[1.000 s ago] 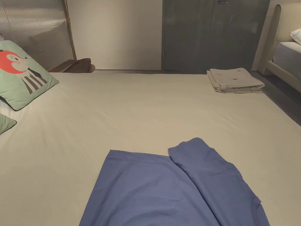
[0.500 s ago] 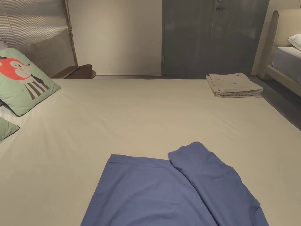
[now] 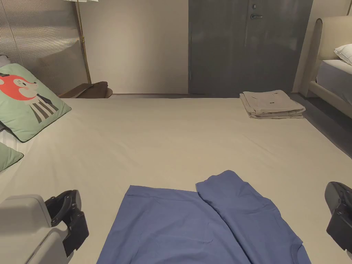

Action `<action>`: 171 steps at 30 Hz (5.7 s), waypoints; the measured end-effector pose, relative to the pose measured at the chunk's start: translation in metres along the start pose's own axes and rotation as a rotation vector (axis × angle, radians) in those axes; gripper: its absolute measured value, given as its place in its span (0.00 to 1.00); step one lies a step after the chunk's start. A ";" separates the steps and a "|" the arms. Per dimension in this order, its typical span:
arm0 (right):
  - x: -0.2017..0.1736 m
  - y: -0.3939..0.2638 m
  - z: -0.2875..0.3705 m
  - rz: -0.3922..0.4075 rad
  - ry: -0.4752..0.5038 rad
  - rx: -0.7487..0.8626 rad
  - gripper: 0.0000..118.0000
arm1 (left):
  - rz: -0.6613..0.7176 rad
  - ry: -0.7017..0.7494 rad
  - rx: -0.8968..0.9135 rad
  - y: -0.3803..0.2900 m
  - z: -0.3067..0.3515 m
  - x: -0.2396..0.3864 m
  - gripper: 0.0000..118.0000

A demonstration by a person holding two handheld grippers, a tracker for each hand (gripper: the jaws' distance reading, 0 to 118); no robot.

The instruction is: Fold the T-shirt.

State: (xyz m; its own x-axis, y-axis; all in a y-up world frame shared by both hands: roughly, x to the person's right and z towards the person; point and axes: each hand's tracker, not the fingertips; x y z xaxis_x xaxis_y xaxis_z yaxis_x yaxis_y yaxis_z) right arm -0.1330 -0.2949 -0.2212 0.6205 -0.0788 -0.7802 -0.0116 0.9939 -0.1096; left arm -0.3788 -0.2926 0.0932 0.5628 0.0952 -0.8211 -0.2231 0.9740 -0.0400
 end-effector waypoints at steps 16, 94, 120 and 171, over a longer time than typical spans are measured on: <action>-0.003 -0.021 -0.088 0.000 0.001 -0.102 0.00 | 0.059 -0.159 -0.441 0.018 -0.266 -0.009 0.61; 0.105 0.086 -0.046 -0.239 -0.047 0.084 0.02 | 0.151 -0.034 -0.022 0.102 -0.083 -0.069 0.02; 0.064 0.265 -0.118 -0.115 0.035 0.332 0.02 | 0.195 -0.051 0.226 0.281 -0.118 -0.052 0.02; 0.075 0.110 -0.253 -0.001 0.024 -0.096 0.02 | 0.189 -0.009 -0.091 0.140 -0.265 -0.075 0.02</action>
State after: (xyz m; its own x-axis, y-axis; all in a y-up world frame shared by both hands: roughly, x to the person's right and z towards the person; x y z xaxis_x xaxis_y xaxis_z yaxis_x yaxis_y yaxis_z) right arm -0.2858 -0.2110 -0.4475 0.6018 -0.0829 -0.7943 -0.0870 0.9819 -0.1684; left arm -0.6633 -0.2180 -0.0015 0.5108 0.2768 -0.8139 -0.3959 0.9161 0.0632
